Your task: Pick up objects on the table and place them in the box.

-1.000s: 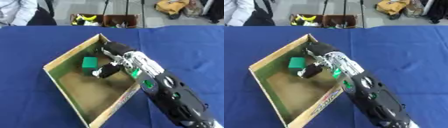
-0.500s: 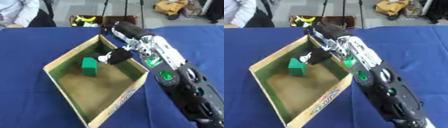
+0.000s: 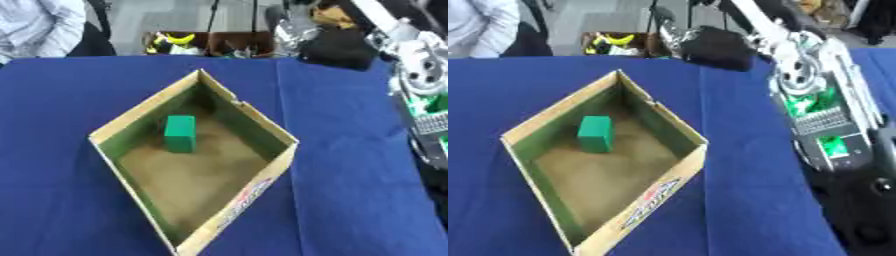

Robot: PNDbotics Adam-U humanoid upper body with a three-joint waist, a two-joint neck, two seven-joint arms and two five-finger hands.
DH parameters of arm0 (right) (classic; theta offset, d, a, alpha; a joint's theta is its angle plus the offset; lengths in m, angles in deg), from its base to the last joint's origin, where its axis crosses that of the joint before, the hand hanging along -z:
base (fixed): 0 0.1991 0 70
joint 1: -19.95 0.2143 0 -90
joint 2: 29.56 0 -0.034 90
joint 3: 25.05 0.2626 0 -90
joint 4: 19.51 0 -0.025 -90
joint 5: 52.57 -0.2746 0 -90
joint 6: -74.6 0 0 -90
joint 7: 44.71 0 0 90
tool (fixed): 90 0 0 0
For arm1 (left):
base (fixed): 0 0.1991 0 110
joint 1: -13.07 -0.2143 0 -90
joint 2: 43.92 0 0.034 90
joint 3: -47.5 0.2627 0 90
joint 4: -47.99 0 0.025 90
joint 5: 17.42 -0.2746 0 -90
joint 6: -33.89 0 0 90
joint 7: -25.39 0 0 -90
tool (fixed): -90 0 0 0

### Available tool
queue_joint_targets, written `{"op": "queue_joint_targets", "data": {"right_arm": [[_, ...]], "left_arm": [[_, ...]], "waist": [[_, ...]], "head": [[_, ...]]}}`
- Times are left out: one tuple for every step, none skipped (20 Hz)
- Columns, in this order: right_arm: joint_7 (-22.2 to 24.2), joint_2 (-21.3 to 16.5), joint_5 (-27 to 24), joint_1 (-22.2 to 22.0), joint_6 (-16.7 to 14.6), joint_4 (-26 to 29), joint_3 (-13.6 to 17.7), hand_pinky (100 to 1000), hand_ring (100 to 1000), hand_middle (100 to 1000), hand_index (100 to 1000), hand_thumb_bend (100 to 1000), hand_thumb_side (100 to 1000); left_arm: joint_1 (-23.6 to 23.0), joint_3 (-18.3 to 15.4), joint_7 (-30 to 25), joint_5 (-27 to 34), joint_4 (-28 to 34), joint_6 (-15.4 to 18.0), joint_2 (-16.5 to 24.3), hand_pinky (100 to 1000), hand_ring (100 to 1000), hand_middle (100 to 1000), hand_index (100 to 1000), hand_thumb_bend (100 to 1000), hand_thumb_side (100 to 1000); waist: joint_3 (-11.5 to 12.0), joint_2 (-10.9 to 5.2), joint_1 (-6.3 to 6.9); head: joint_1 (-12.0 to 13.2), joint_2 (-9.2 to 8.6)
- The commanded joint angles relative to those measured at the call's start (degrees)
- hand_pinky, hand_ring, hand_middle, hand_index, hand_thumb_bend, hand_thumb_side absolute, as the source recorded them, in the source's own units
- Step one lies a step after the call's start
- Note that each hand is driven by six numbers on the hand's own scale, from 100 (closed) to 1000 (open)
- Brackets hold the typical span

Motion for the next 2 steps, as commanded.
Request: {"op": "queue_joint_targets", "data": {"right_arm": [[-6.02, -2.76, -7.59, -1.17, 0.2, 3.19, 2.63, 808, 775, 661, 810, 100, 635], [-8.48, -3.2, -10.41, -2.15, -0.56, 3.28, 3.21, 806, 771, 656, 807, 100, 635]], "left_arm": [[0.06, -0.77, -0.04, -0.2, 1.14, 0.14, 0.62, 281, 498, 591, 804, 189, 912], [0.03, -0.81, -0.05, -0.22, 1.14, 0.15, 0.59, 281, 498, 591, 804, 189, 912]], "waist": [[-0.22, -1.43, 0.15], [-0.34, -1.38, 0.24]], "head": [[1.04, 0.01], [1.3, 0.0]]}}
